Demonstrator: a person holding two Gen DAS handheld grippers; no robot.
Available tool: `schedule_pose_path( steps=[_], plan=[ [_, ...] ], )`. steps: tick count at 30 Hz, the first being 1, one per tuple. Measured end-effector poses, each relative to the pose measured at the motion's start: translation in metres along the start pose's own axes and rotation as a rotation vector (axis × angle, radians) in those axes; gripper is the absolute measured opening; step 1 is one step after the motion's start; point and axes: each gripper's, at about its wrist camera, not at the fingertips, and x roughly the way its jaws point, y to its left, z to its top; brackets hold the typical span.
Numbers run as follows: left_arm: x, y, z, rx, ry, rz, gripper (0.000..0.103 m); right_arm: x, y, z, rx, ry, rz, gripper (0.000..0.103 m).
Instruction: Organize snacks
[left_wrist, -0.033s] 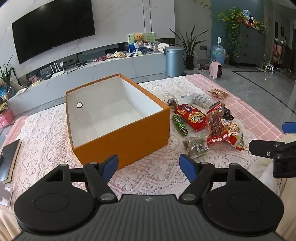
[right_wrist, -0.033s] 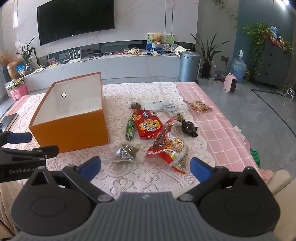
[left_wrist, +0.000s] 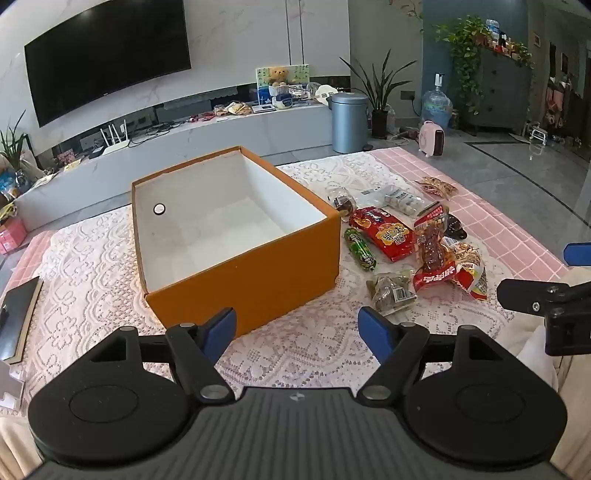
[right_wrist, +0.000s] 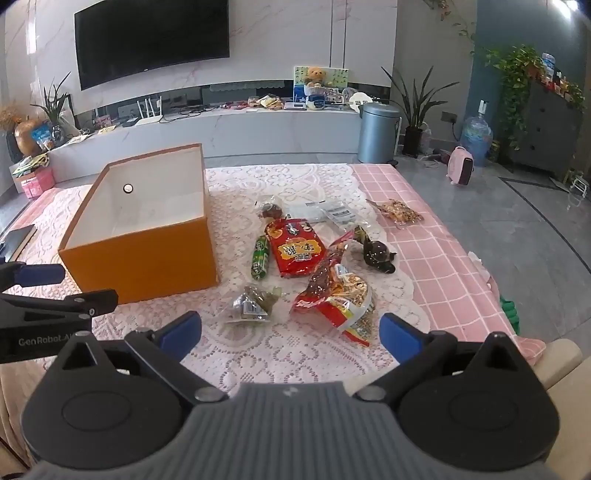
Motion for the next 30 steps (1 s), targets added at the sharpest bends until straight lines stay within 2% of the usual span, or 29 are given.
schedule_pose_path(
  steps=[2,4,30],
  plan=[
    [-0.001,0.001,-0.003,0.004,-0.005,0.002,0.088,-0.001,0.003,-0.002,-0.004,0.0,-0.001,0.099],
    [-0.001,-0.005,0.0,-0.022,0.009,0.036,0.088,0.001,0.006,-0.003,-0.001,-0.007,-0.005,0.099],
    [0.001,0.004,-0.003,-0.059,0.036,0.047,0.088,0.005,0.015,0.004,-0.057,0.024,0.005,0.099]
  ],
)
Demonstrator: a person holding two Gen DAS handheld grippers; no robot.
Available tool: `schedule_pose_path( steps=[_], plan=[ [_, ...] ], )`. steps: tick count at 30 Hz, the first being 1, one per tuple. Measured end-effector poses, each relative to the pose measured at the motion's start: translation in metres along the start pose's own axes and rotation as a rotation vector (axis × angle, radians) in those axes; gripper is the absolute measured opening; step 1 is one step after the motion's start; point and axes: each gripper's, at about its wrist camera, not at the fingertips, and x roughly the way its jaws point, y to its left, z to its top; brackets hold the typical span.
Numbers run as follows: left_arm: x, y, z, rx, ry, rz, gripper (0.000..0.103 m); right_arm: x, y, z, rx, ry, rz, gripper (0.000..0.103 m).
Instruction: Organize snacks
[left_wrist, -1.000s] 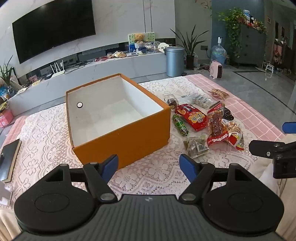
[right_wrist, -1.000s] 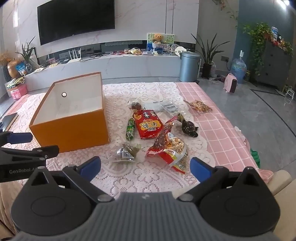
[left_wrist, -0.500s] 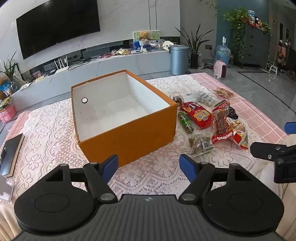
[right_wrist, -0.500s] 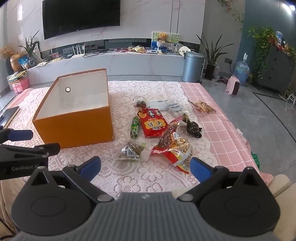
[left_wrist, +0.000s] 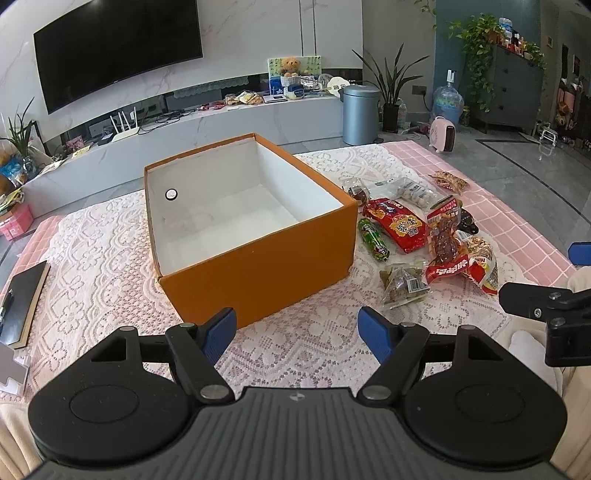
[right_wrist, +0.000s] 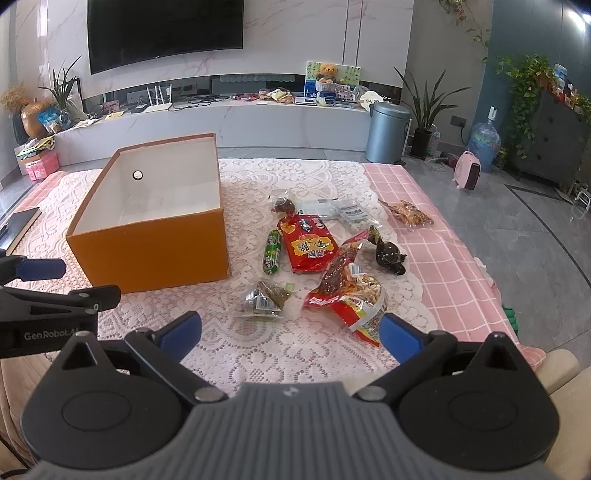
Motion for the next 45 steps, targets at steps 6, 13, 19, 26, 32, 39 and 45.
schedule_pose_path(
  steps=[6,13,19,26,32,39,45],
  plan=[
    [0.0001,0.0025,0.0003,-0.009,0.004,0.004,0.088,0.003,0.0013,0.0006,-0.001,0.009,0.003,0.099],
    [0.0001,0.0039,0.0002,-0.015,0.004,0.005,0.088,0.0036,0.004,0.0009,-0.008,0.013,0.007,0.099],
    [-0.0002,0.0053,-0.0004,-0.018,0.003,0.004,0.088,0.0038,0.0039,0.0007,-0.009,0.016,0.008,0.099],
    [-0.0003,0.005,-0.0014,-0.015,0.006,0.004,0.088,0.0041,0.0048,0.0007,-0.01,0.021,0.009,0.099],
    [-0.0008,0.0043,-0.0028,-0.013,0.009,0.003,0.088,0.0053,0.006,-0.0006,-0.007,0.026,0.008,0.099],
    [-0.0012,0.0031,-0.0035,-0.015,0.011,0.004,0.088,0.0054,0.0067,-0.0008,-0.008,0.028,0.008,0.099],
    [-0.0011,0.003,-0.0041,-0.014,0.012,0.003,0.088,0.0055,0.0068,-0.001,-0.008,0.029,0.008,0.099]
  ],
)
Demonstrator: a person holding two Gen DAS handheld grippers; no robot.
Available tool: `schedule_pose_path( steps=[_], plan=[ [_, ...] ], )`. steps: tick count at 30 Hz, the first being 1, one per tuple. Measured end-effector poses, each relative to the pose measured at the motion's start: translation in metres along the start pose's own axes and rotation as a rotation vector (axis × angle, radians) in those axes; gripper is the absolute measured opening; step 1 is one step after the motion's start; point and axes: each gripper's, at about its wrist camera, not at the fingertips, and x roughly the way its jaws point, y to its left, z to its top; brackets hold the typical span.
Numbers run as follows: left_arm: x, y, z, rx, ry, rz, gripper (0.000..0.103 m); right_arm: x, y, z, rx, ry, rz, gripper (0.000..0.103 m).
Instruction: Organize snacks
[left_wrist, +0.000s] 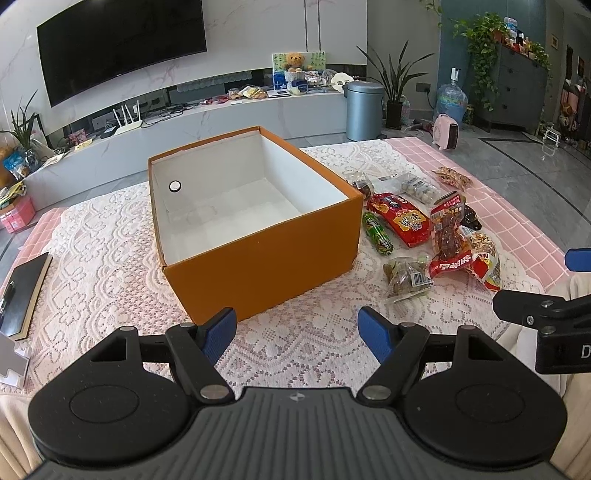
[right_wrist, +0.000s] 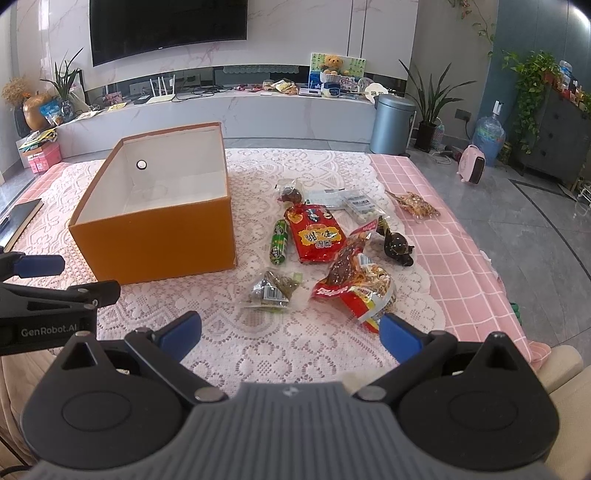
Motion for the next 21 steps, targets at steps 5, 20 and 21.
schedule_pose_path(
  steps=[5,20,21],
  plan=[
    [0.001,0.0,-0.001,0.001,0.004,-0.004,0.088,0.002,0.001,0.0,0.0,0.005,0.002,0.099],
    [0.015,-0.01,-0.002,0.008,0.056,-0.177,0.053,0.017,-0.027,-0.01,0.04,-0.014,0.025,0.096],
    [0.017,-0.012,-0.002,0.01,0.064,-0.194,0.048,0.019,-0.031,-0.01,0.047,-0.01,0.024,0.092]
  ],
)
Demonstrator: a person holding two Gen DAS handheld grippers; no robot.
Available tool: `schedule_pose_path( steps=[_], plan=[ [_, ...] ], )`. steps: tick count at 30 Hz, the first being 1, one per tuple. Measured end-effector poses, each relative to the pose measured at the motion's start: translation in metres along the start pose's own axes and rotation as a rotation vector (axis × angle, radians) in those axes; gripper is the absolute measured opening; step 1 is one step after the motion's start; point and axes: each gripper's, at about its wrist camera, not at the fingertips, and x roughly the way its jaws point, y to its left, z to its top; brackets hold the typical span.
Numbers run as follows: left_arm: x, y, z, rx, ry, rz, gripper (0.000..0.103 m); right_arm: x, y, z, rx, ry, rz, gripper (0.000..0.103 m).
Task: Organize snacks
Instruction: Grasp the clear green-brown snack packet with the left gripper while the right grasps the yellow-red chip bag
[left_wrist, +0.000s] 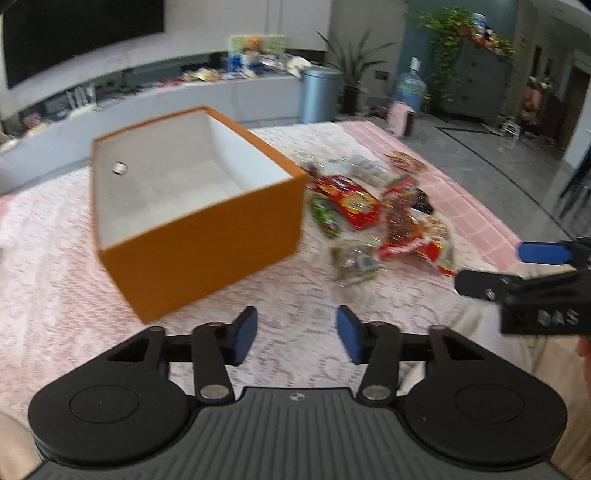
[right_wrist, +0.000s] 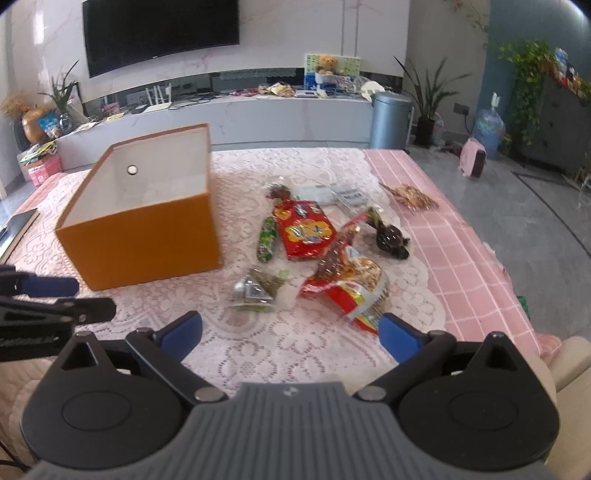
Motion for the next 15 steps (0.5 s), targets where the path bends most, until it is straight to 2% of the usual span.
schedule_pose_path(
  steps=[2,4,6,7,15],
  plan=[
    [0.006,-0.004,0.001,0.012,0.011,-0.027,0.048,0.006,-0.009,-0.001,0.015,0.015,-0.001,0.078],
    [0.011,-0.009,0.004,0.032,0.008,-0.047,0.051,0.013,-0.017,0.0,0.033,0.036,0.002,0.072],
    [0.015,-0.013,0.008,0.043,0.008,-0.058,0.071,0.019,-0.023,0.001,0.037,0.054,0.001,0.072],
    [0.018,-0.015,0.011,0.042,0.008,-0.063,0.074,0.023,-0.025,0.001,0.036,0.058,-0.005,0.072],
    [0.054,-0.026,0.039,0.025,0.045,-0.079,0.074,0.05,-0.048,0.015,0.06,0.081,-0.046,0.072]
  ],
)
